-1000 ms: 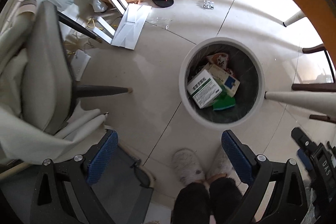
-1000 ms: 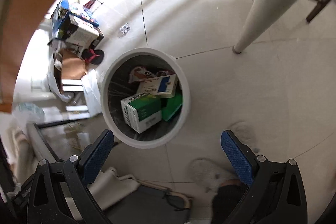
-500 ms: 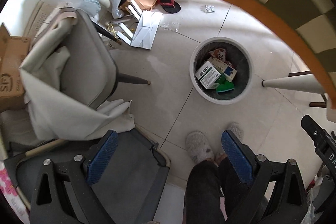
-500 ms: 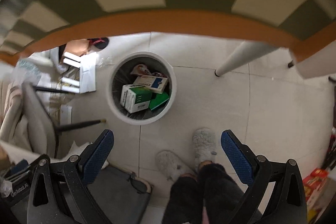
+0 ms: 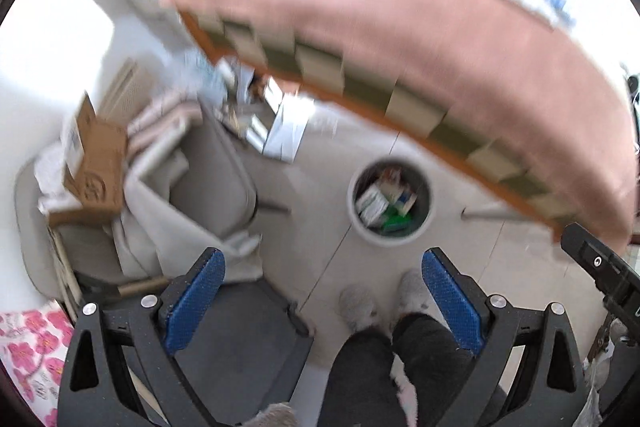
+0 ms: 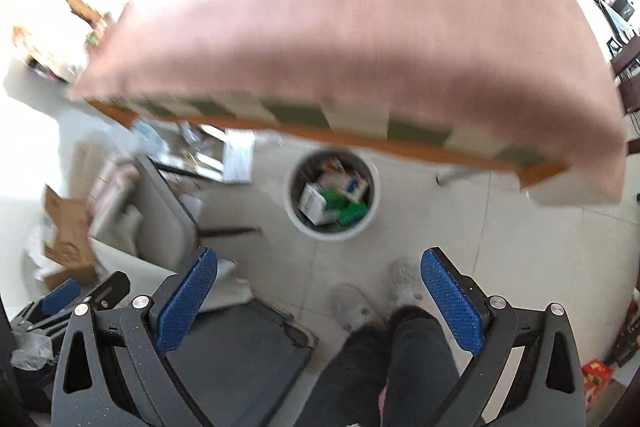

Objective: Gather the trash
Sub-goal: 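Move both tools back over the table, then grasp the white medicine card with the left tool while the right tool grasps the blue plastic bag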

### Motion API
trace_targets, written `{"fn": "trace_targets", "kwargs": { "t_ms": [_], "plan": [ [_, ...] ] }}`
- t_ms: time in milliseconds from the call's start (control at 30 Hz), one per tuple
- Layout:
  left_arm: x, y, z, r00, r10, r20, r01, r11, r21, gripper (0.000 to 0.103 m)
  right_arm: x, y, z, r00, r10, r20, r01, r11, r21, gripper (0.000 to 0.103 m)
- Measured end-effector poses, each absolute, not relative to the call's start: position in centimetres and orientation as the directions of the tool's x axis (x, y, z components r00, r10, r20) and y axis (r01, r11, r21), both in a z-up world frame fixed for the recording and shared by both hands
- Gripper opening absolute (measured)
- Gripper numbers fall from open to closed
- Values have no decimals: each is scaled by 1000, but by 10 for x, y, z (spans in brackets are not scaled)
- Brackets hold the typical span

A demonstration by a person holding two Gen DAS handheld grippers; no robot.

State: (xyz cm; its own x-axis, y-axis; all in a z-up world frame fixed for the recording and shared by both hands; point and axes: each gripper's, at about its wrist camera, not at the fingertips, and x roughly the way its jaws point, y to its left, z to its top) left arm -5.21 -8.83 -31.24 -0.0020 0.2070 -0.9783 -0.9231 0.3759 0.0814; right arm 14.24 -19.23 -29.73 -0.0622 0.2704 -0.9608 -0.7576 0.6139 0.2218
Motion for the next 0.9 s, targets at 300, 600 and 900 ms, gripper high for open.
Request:
{"fn": "trace_targets", "kwargs": {
  "t_ms": [300, 600, 900],
  "plan": [
    [41, -21, -222, 53, 321, -946, -914, 396, 84, 101, 261, -152, -191, -1, 392, -920, -684, 671, 286, 103],
    [185, 92, -266, 147, 58, -987, -969, 207, -132, 101, 437, -56, -213, 3, 330, -944, -641, 725, 251, 103],
    [312, 167, -386, 255, -240, -937, -965, -131, -229, 101, 567, 34, -290, -6, 223, -975, -661, 731, 171, 102]
  ]
}}
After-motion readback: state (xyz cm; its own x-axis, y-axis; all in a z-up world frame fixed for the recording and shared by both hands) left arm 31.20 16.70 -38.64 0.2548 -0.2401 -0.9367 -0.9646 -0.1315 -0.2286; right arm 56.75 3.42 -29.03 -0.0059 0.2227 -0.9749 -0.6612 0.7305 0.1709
